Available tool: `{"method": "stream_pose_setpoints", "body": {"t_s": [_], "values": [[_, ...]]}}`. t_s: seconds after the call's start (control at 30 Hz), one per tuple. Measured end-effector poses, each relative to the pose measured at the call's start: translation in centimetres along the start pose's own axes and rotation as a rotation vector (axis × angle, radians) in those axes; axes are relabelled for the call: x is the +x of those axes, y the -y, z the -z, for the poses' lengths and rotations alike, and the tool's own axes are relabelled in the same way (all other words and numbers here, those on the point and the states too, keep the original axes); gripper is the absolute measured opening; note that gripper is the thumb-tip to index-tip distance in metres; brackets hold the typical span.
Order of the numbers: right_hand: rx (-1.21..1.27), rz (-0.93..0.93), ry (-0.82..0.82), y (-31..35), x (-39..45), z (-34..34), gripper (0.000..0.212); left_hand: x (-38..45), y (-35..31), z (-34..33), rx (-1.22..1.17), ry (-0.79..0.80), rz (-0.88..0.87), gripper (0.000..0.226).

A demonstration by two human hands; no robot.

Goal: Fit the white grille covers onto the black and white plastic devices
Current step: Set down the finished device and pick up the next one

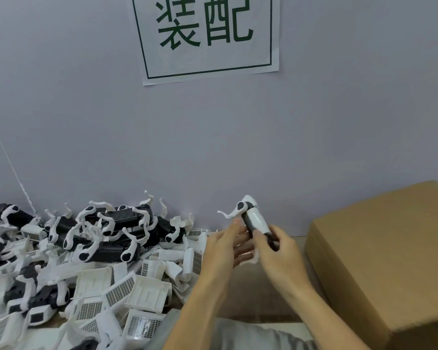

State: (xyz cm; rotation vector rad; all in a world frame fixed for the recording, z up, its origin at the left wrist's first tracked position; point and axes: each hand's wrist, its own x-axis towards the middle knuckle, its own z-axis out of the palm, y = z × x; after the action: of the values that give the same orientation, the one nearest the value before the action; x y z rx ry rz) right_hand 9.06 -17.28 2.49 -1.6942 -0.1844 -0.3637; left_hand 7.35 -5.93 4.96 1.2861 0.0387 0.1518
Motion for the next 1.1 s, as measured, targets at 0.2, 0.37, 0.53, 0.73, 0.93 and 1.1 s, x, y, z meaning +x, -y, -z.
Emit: {"method": "stream_pose_setpoints", "body": {"t_s": [0.2,0.37,0.53,0.73,0.93,1.1], "values": [[0.447,-0.327,-0.078,-0.5,0.6,0.6,0.018,-0.1,0.1,-0.8,0.061,-0.107,-0.154,0.024],[0.828,-0.472,-0.01,0.2,0.7,0.7,0.015,0.4,-0.2,0.4,0.049,-0.332,-0.26,0.026],[0.349,-0.147,0.096,0.5,0.0,1.4,0.029,0.9,0.0,1.3,-0.053,-0.328,-0.181,0.011],[-0.016,0.147,0.308,1.2,0.0,2.5,0.051,0.3,-0.4,2.1,-0.154,-0.133,0.027,0.025],[-0.627,0.128,0.42,0.6,-0.1,2.5,0.012,0.6,-0.4,2.0,0.044,-0.163,-0.065,0.023],[-0.36,-0.105,0.563,1.6,0.1,2.9,0.005,0.3,-0.1,2.4,-0.238,-0.266,0.044,0.045]]}}
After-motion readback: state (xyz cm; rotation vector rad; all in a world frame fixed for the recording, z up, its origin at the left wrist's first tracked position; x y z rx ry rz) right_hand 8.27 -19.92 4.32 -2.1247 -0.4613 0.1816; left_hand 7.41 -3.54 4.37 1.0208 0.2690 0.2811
